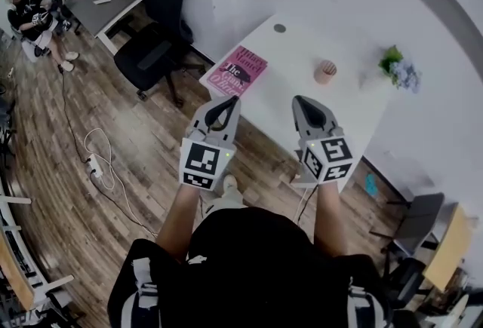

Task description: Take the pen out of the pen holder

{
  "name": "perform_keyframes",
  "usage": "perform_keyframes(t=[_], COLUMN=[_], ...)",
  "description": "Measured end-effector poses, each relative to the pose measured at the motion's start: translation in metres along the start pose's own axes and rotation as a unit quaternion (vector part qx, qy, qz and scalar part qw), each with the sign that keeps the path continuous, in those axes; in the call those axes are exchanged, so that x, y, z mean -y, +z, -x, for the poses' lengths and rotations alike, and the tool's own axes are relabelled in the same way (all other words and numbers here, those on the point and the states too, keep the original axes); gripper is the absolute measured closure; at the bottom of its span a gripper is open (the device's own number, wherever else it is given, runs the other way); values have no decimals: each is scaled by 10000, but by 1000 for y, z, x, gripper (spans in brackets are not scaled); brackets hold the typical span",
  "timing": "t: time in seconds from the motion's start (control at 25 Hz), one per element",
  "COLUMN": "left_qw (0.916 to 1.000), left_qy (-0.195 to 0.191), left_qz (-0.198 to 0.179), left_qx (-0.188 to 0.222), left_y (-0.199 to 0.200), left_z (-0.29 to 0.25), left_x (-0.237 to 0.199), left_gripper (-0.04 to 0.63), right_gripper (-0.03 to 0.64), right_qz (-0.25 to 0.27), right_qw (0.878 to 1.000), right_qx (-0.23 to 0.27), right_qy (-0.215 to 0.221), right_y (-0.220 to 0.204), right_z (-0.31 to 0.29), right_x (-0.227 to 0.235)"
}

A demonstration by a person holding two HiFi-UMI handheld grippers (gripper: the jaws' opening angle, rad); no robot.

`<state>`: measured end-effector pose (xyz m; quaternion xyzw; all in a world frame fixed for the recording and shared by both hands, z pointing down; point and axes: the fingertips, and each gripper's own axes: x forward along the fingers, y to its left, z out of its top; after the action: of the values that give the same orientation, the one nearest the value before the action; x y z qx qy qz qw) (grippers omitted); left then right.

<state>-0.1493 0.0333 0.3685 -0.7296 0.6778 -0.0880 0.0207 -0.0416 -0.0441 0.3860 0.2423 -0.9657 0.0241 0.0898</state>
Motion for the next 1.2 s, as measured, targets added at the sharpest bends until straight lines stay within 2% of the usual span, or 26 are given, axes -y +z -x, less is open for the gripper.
perform_keyframes(t=[0.32,0.56,0.84,1.2], left_qw=[9998,9992,9977,9943], left_qy=[-209,-400,-661,-1054], left_qz=[67,54,-12,-53], left_qx=[-19,-59,-136,-141], left_y=[-12,-22,-28,-22], left_z=[-26,-42,-67,-126], left_x=[-56,-77,-70,-41], left_gripper=[574,574,574,574], right_gripper=[582,581,583,581], right_qz=[-81,-126,-228,-364], right_qw=[9997,9993,9982,9951], right_qx=[-116,-113,-152,-187], right_qy=[-190,-330,-528,-903], right_y=[3,4,-4,-10], right_z=[-55,-82,-90,-79], right_x=[-2,1,23,83])
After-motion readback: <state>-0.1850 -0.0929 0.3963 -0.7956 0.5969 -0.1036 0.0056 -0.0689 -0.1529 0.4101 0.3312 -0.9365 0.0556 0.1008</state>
